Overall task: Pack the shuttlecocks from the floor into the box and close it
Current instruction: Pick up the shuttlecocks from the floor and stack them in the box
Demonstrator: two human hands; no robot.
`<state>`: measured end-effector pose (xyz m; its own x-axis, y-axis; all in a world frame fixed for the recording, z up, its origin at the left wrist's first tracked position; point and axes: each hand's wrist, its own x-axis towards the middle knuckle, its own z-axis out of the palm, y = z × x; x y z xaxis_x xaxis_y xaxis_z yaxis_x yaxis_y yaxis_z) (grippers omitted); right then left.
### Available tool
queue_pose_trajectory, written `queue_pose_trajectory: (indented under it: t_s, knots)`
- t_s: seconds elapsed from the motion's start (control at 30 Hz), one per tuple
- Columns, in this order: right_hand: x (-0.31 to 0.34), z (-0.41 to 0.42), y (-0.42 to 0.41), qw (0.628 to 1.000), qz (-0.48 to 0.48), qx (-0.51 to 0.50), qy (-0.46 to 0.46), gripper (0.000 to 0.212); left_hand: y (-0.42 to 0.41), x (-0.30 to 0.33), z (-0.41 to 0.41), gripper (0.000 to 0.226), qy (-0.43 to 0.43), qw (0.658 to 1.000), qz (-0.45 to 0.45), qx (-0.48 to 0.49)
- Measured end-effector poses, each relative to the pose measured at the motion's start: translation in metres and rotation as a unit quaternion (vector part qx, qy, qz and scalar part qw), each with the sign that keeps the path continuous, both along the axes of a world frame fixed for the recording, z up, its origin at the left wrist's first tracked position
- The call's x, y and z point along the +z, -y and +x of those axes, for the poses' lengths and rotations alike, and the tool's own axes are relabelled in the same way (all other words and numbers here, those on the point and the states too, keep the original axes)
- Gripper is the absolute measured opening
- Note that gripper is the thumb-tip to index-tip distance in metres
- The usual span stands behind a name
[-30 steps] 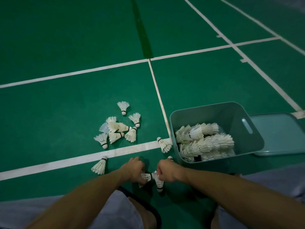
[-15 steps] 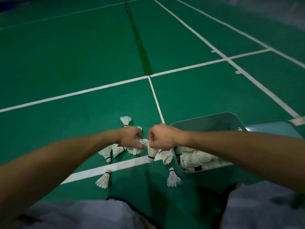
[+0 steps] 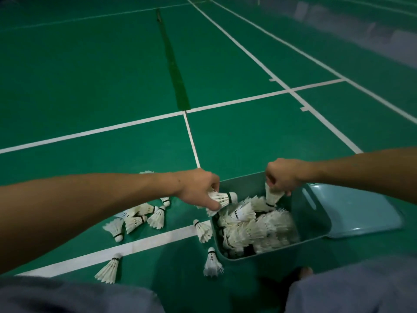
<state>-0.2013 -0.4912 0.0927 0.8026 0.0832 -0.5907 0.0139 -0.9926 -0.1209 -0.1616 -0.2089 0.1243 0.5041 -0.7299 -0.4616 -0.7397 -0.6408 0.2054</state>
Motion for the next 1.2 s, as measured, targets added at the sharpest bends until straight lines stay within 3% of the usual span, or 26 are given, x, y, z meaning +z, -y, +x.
queue_pose_trajectory:
  t_s: [0.27,0.53,0.9,1.0,1.1,1.17,1.2]
  knots:
    - [-0.082,0.002,0.007,0.973,0.109,-0.198,-0.055,0.017,0.027,-0.053,0.01,0.043,-0.026,0.993,-0.109,0.035]
    - [-0.093,0.015,0.026,0.955,0.147,-0.254,-0.03,0.023,0.011,-0.069,0.02,0.042,-0.023,0.985,-0.152,0.073]
    - [-0.12,-0.01,0.007,0.896,0.234,-0.369,-0.074,0.01,0.01,-0.065,0.015,0.045,-0.004,0.985,-0.149,0.09]
    - [-0.119,-0.014,0.006,0.895,0.239,-0.366,-0.091,0.01,0.013,-0.063,0.014,0.049,0.001,0.987,-0.137,0.086]
    - [-0.11,-0.007,0.008,0.945,0.164,-0.266,-0.099,0.015,0.015,-0.058,0.013,0.049,0.004,0.988,-0.135,0.078]
    - [-0.093,0.001,0.006,0.973,0.133,-0.186,-0.036,0.019,0.016,-0.052,0.011,0.047,0.008,0.988,-0.134,0.074]
    - [-0.082,0.005,0.002,0.968,0.17,-0.182,-0.009,0.02,0.016,-0.05,0.01,0.046,0.012,0.989,-0.131,0.07]
